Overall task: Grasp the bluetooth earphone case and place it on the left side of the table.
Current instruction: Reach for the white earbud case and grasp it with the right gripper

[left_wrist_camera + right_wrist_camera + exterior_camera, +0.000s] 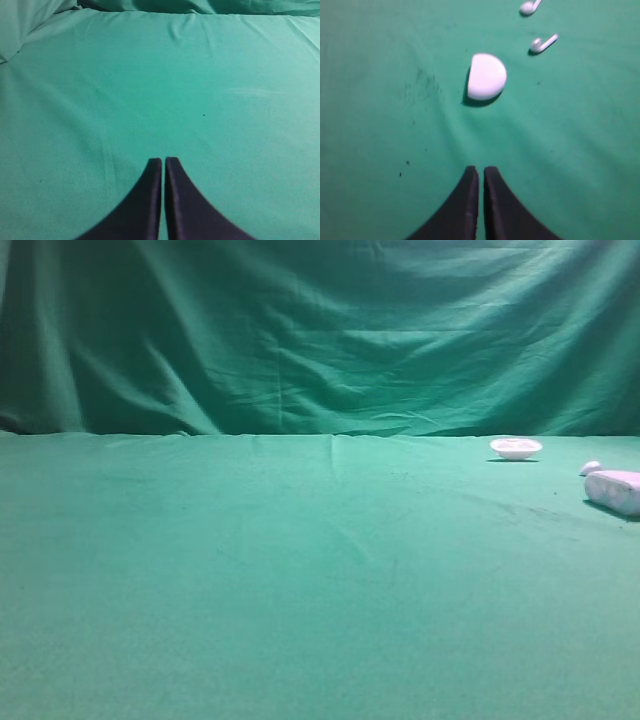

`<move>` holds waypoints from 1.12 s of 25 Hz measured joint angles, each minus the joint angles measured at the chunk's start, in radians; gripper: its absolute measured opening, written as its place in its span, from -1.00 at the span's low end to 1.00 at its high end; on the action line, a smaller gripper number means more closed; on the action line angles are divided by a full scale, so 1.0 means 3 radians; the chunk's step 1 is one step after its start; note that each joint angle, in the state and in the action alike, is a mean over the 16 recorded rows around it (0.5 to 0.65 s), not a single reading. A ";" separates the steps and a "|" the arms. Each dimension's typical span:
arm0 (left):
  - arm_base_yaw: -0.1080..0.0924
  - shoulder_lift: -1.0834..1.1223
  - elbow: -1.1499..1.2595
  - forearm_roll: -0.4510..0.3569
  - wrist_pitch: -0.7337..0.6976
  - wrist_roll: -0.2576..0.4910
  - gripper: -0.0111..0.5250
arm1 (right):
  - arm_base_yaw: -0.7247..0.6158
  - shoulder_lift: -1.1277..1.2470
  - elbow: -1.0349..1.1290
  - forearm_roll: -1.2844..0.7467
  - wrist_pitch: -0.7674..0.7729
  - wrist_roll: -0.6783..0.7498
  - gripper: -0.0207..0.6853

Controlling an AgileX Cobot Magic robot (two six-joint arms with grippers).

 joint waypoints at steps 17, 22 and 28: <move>0.0000 0.0000 0.0000 0.0000 0.0000 0.0000 -0.96 | 0.0215 0.2066 -0.0820 -0.0049 -0.0211 -0.0103 0.73; 0.0000 0.0000 0.0000 0.0000 0.0000 0.0000 -0.96 | 0.0217 0.2496 -0.1087 -0.0085 -0.0284 -0.0022 0.70; 0.0000 0.0000 0.0000 0.0000 0.0000 0.0000 -0.96 | 0.0217 0.2862 -0.1312 -0.0186 -0.0300 0.0041 0.61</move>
